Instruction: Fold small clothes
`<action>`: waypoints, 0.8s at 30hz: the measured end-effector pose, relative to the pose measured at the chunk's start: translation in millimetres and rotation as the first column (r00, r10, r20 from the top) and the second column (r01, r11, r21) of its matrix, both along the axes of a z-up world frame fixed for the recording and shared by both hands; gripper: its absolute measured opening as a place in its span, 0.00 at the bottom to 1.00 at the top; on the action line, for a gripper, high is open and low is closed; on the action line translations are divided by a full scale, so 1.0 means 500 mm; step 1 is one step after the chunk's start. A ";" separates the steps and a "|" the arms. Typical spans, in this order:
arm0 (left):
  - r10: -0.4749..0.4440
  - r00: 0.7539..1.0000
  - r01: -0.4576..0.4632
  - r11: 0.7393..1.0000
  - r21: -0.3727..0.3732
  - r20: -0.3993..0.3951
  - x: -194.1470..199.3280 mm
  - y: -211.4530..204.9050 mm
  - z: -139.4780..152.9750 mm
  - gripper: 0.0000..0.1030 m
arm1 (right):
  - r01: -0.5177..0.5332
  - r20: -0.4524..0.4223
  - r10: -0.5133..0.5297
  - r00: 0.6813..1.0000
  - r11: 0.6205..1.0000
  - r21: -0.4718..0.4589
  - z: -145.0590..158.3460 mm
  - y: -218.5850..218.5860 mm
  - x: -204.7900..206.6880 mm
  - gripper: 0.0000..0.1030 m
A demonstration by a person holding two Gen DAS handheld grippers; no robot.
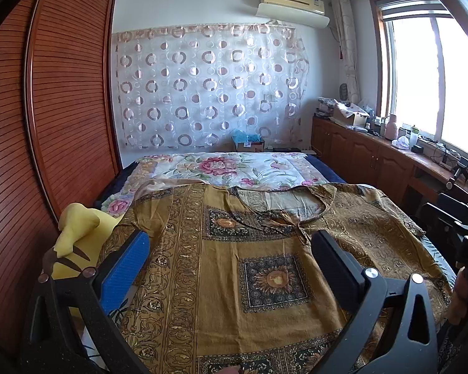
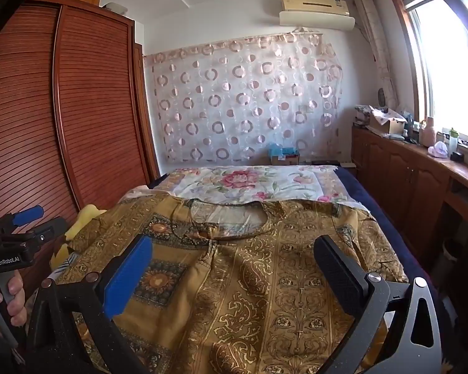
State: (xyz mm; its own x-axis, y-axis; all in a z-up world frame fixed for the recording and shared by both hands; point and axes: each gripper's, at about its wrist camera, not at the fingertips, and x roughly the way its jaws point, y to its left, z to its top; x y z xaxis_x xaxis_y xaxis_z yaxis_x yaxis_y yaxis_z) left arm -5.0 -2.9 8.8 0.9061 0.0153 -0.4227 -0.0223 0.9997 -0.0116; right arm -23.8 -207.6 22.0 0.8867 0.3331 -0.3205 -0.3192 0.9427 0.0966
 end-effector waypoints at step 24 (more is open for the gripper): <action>0.001 1.000 -0.001 1.000 0.006 0.005 -0.003 -0.001 0.005 1.00 | 0.002 0.000 -0.002 1.000 1.000 0.002 0.002 0.002 0.002 1.00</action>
State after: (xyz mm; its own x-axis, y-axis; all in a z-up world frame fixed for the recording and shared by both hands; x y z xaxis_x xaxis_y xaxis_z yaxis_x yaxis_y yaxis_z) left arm -6.3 -3.5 11.5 0.9082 0.0184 -0.4182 -0.0230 0.9997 -0.0058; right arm -22.8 -206.4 22.8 0.8874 0.3320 -0.3197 -0.3176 0.9432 0.0981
